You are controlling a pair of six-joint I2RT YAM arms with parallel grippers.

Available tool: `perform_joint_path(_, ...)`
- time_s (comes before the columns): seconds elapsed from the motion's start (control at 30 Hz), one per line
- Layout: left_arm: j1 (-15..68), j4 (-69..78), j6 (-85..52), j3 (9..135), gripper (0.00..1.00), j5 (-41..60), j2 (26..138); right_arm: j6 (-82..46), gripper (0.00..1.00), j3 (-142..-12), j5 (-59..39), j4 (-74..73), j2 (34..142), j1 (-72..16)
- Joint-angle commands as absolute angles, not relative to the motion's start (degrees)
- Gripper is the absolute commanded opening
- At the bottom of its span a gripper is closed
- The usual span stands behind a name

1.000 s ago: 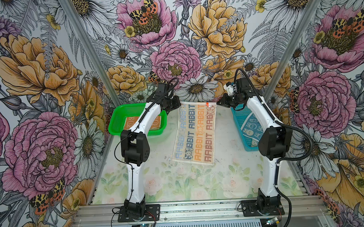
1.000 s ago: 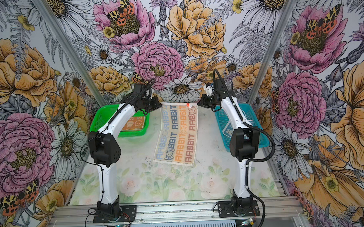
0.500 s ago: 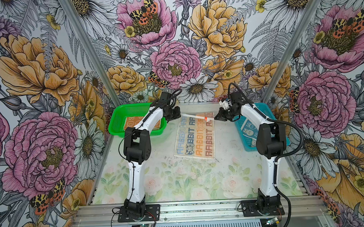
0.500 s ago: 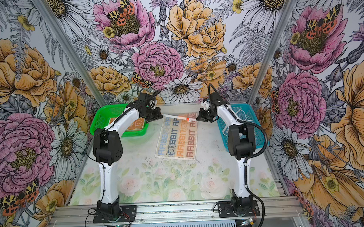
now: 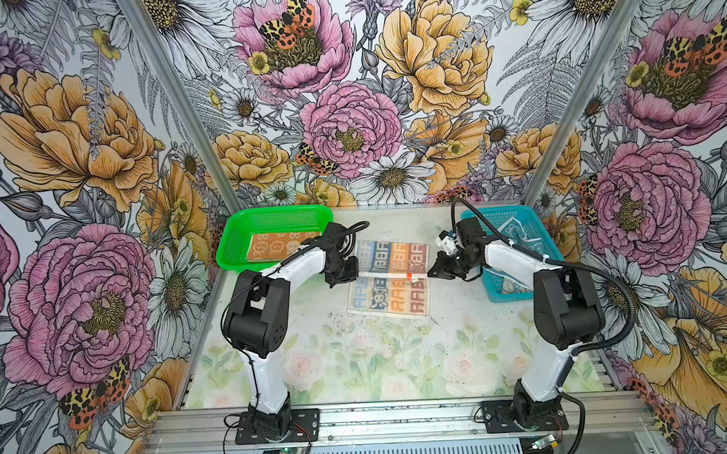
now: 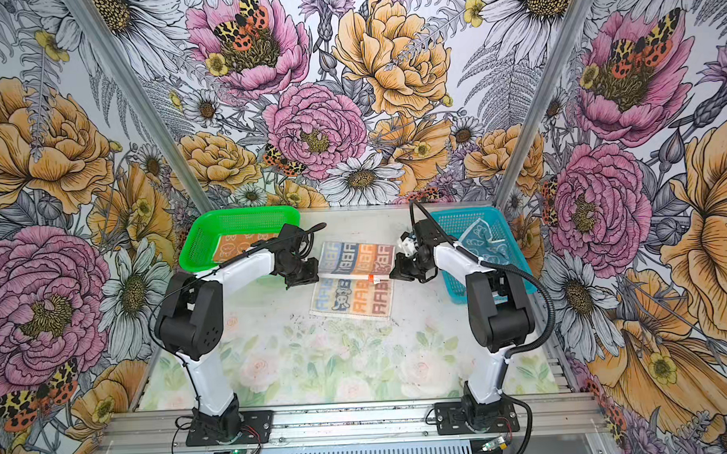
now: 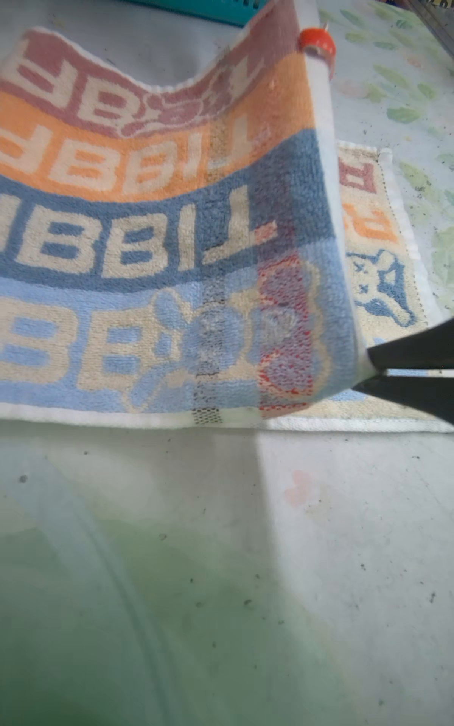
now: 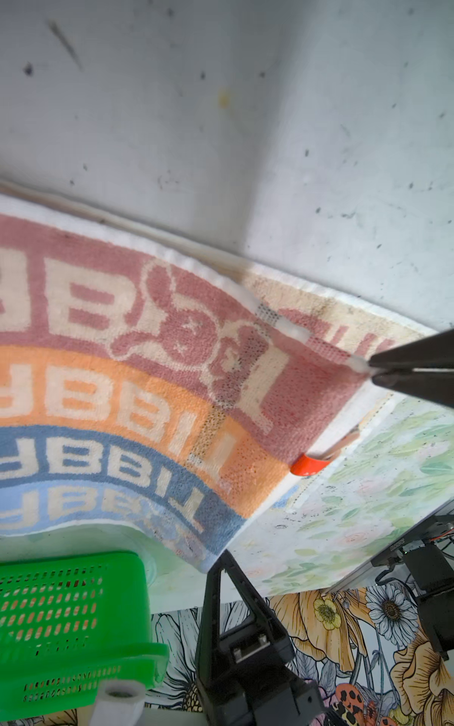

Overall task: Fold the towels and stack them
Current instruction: 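Lower the stretched towel with both grippers, laying it flat on the table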

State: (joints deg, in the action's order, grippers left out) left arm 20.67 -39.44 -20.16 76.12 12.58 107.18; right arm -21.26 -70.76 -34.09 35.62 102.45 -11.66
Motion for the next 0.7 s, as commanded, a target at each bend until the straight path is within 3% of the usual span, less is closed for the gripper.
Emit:
perform_joint_path(0.0, 20.59, -37.66, -21.44, 73.42, 0.0, 6.37, 101.41, -21.46, 0.0, -67.84, -30.18, 34.76, 95.9, -11.5)
perform_joint_path(0.27, 23.91, -37.58, -24.4, 65.04, 0.0, 4.05, 94.72, -23.42, 0.0, -57.23, -28.02, 34.01, 88.17, -15.72)
perform_joint_path(0.67, 26.14, -33.02, -26.02, 53.53, 0.0, 3.63, 93.4, -28.01, 0.0, -44.75, -26.9, 23.19, 91.27, -20.74)
